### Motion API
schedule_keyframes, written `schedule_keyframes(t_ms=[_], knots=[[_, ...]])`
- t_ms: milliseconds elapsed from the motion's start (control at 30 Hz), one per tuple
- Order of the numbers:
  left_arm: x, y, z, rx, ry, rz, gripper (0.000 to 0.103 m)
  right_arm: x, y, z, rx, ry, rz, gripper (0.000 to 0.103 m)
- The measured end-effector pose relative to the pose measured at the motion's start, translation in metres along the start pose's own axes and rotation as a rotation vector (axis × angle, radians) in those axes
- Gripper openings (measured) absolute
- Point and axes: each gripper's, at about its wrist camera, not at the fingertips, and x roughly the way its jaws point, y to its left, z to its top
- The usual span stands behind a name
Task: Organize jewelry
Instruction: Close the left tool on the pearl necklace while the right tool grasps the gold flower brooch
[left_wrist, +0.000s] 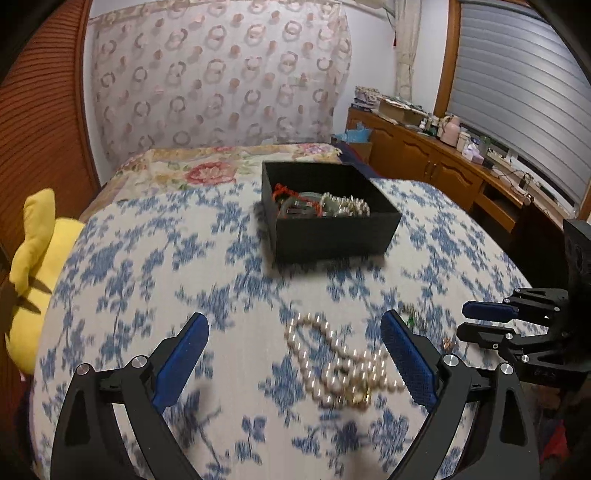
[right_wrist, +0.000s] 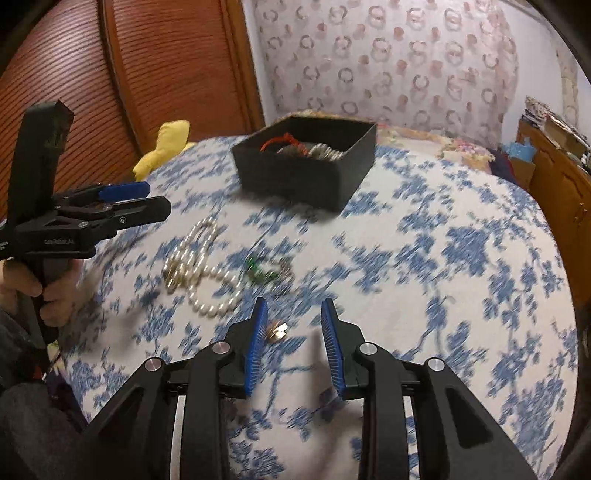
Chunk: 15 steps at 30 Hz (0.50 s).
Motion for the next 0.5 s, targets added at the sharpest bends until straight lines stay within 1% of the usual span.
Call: schedule_keyframes(t_ms=[100, 167, 367, 400, 433, 500], knots=[[-0.004, 0.003, -0.009, -0.008, 0.007, 0.006, 0.091, 0.007, 0.009, -0.004, -0.025, 0.037, 0.004, 0.033], [-0.007, 0.005, -0.014, -0.012, 0.009, 0.009, 0.091, 0.012, 0.016, -0.005, -0.052, 0.056, -0.033, 0.033], [-0.012, 0.009, -0.026, -0.007, 0.032, 0.004, 0.091, 0.018, 0.022, -0.002, -0.068, 0.058, -0.078, 0.032], [-0.012, 0.008, -0.027, -0.004, 0.036, 0.004, 0.091, 0.018, 0.023, -0.003, -0.072, 0.055, -0.085, 0.029], [-0.012, 0.008, -0.029, 0.0, 0.038, 0.007, 0.091, 0.018, 0.024, -0.004, -0.08, 0.051, -0.092, 0.017], [-0.013, 0.007, -0.033, 0.004, 0.041, 0.009, 0.091, 0.016, 0.024, -0.006, -0.082, 0.045, -0.084, 0.017]])
